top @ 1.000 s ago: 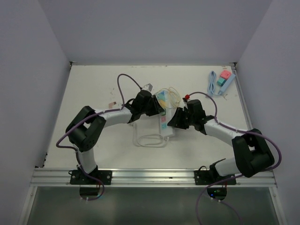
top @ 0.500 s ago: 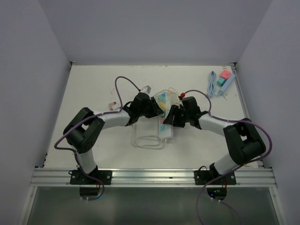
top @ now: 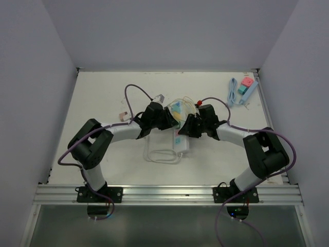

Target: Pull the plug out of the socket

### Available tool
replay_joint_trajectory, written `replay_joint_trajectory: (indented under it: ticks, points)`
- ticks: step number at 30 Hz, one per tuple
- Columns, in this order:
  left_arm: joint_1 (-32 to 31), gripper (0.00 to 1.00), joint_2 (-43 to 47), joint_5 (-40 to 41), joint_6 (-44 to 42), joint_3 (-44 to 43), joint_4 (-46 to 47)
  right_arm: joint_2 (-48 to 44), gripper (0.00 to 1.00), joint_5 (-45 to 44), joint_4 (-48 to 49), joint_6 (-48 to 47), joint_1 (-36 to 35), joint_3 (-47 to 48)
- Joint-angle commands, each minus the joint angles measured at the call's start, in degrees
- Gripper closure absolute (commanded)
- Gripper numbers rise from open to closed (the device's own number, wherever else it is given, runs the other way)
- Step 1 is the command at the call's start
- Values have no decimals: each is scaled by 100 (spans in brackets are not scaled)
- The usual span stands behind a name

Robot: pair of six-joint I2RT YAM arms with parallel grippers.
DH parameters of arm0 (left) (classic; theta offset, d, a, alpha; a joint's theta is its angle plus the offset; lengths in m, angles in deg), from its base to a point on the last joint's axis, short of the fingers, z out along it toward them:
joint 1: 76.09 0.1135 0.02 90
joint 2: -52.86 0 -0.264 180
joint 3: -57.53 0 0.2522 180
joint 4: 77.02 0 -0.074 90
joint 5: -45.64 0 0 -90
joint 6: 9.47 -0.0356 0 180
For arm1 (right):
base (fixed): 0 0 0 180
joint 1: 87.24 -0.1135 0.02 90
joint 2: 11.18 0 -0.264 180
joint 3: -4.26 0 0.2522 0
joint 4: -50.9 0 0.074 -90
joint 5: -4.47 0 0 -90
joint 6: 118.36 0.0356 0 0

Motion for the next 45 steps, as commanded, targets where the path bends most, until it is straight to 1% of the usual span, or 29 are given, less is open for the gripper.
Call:
replay_joint_trajectory:
  ticks: [1, 2, 4, 10, 16, 20, 26, 30, 32, 37, 43, 45]
  points:
    - [-64, 100, 268, -94, -125, 119, 96, -6, 100, -544, -84, -237, 52, -19]
    - [-64, 100, 277, -94, -116, 136, 122, -23, 100, -598, -84, -246, 69, -54]
    - [-55, 100, 311, -94, -116, 154, 131, -32, 100, -729, -391, -263, 104, -125]
    - [59, 100, 566, -94, -98, 259, 122, -23, 100, -1415, -1077, -412, 122, -195]
    - [287, 100, 987, -68, -133, 540, 105, 56, 100, -1591, -1287, -448, 289, -362]
    - [481, 100, 1234, -111, -63, 979, 184, 117, 100, -1714, -1464, -413, 333, -354]
    - [762, 100, 1691, -156, 25, 1463, 114, 240, 100, -1749, -1517, -281, 359, -345]
    - [955, 100, 1990, -77, -45, 1648, -97, 293, 100, -1574, -1403, -307, 351, -310]
    - [1113, 100, 2139, -33, -98, 1823, -220, 276, 100, -1443, -1297, -342, 377, -310]
    - [1939, 100, 2535, 143, -230, 2245, -273, 170, 100, -1012, -1069, -509, 359, -292]
    - [2713, 100, 2562, 73, -283, 2650, -150, 83, 100, -704, -840, -606, 359, -371]
    - [2924, 93, 2544, 47, -300, 2685, -159, 82, 100, -651, -787, -606, 359, -380]
